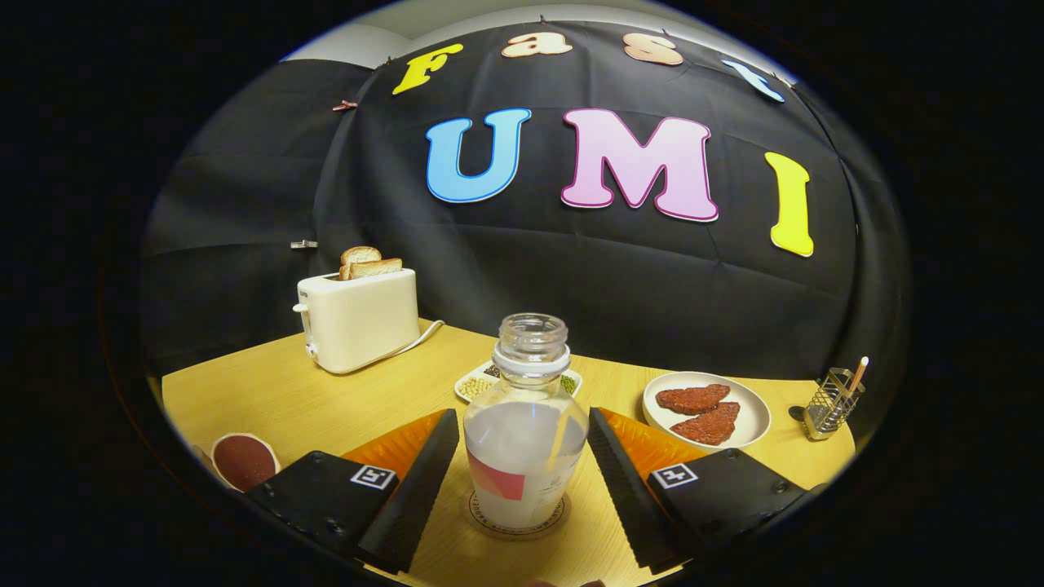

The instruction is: Take the bottle from table, then pour the juice into the cup, finally place the bottle on the coaster

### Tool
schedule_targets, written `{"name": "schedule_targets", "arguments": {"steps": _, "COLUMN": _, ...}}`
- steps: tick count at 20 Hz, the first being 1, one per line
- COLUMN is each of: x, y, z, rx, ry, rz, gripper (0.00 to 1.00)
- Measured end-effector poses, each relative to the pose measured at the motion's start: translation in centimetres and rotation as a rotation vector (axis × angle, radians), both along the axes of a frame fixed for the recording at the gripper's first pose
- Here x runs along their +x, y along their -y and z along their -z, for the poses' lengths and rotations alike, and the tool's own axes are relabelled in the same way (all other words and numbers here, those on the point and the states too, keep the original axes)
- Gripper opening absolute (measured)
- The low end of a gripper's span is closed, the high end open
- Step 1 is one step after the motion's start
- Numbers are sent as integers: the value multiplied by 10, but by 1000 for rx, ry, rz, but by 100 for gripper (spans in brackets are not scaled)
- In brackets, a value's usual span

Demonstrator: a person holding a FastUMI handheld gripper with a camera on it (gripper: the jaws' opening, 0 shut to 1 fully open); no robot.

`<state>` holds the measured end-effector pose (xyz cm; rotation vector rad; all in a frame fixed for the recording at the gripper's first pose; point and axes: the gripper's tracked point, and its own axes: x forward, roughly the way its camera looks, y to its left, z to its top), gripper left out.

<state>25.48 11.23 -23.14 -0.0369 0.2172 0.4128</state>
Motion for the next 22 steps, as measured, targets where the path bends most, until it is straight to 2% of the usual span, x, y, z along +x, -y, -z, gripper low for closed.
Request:
{"name": "schedule_targets", "arguments": {"steps": 2, "x": -13, "y": 8, "z": 1, "rx": -42, "ry": -24, "rz": 14, "gripper": 98}}
{"name": "schedule_targets", "arguments": {"steps": 6, "x": -41, "y": 16, "z": -25, "rx": -68, "ry": 22, "rz": 3, "gripper": 97}}
{"name": "schedule_targets", "arguments": {"steps": 8, "x": -51, "y": 25, "z": -43, "rx": -83, "ry": 49, "rz": 25, "gripper": 97}}
{"name": "schedule_targets", "arguments": {"steps": 9, "x": -54, "y": 38, "z": -54, "rx": -103, "ry": 72, "rz": 62, "gripper": 97}}
{"name": "schedule_targets", "arguments": {"steps": 14, "x": -79, "y": 58, "z": -103, "rx": -153, "ry": 138, "rz": 62, "gripper": 97}}
{"name": "schedule_targets", "arguments": {"steps": 18, "x": -100, "y": 81, "z": -127, "rx": -151, "ry": 116, "rz": 78, "gripper": 97}}
{"name": "schedule_targets", "arguments": {"steps": 22, "x": -121, "y": 110, "z": -162, "rx": -138, "ry": 160, "rz": 111, "gripper": 97}}
